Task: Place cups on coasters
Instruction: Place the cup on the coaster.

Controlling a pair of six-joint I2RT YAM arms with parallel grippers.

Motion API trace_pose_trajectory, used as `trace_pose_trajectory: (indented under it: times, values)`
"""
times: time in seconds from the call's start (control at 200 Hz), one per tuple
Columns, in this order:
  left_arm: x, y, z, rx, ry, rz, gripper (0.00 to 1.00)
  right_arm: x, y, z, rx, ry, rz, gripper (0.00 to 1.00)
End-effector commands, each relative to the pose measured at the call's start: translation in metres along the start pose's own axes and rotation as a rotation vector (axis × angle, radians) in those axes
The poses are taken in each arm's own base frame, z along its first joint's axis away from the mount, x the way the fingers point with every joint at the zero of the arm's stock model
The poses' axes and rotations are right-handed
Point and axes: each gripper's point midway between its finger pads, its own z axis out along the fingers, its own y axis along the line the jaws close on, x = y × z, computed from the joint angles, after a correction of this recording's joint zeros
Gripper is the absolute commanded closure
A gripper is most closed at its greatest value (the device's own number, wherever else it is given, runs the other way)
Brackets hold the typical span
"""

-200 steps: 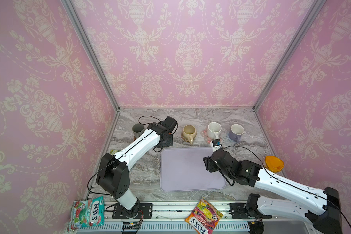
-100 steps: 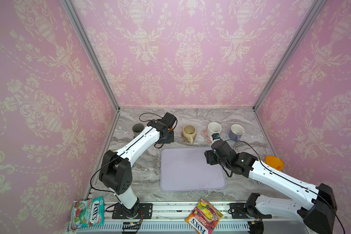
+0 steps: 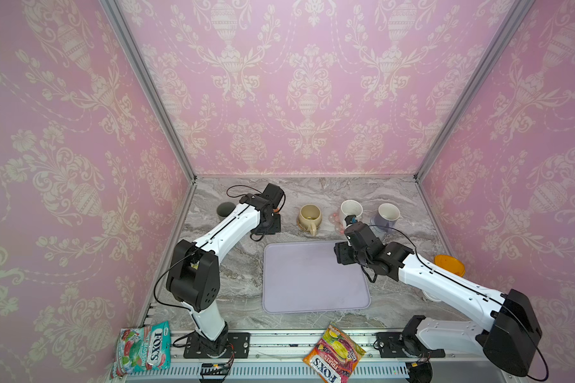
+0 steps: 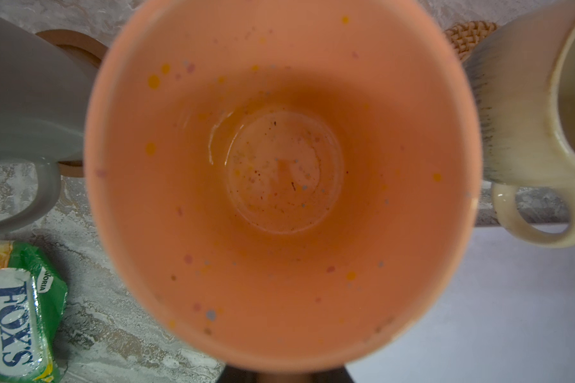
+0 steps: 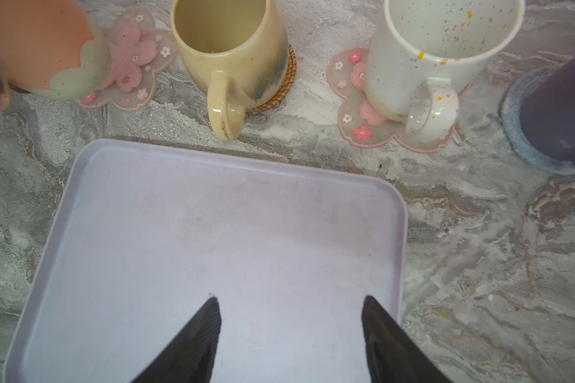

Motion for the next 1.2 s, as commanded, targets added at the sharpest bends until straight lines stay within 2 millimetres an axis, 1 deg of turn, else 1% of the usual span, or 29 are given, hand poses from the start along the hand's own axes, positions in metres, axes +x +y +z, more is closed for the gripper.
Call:
trace_pose_trajectory:
  times: [0.0, 0.215, 0.465, 0.605, 0.786, 1.006, 1.196]
  values:
    - [-0.026, -0.005, -0.001, 0.016, -0.063, 0.01, 1.0, -0.009, 0.009, 0.002, -0.035, -0.004, -0.011, 0.31]
    - [-0.034, -0.002, 0.009, -0.021, -0.053, 0.022, 1.0, -0.007, 0.01, 0.007, -0.037, 0.01, -0.018, 0.31]
    - [-0.044, 0.003, 0.01, -0.038, -0.077, 0.037, 1.0, -0.009, 0.009, 0.008, -0.037, 0.004, -0.013, 0.31]
    - [-0.048, 0.001, 0.013, -0.03, -0.09, 0.058, 1.0, -0.005, 0.01, 0.013, -0.04, 0.023, -0.01, 0.31]
    - [-0.053, 0.008, 0.017, -0.055, -0.1, 0.059, 1.0, 0.0, 0.008, 0.017, -0.032, 0.038, -0.005, 0.31]
    - [-0.061, 0.008, 0.016, -0.052, -0.138, 0.071, 1.0, -0.001, 0.007, 0.017, -0.026, 0.039, -0.004, 0.31]
    - [-0.061, 0.011, 0.025, -0.037, -0.136, 0.056, 1.0, 0.001, 0.009, 0.02, -0.032, 0.05, 0.003, 0.31]
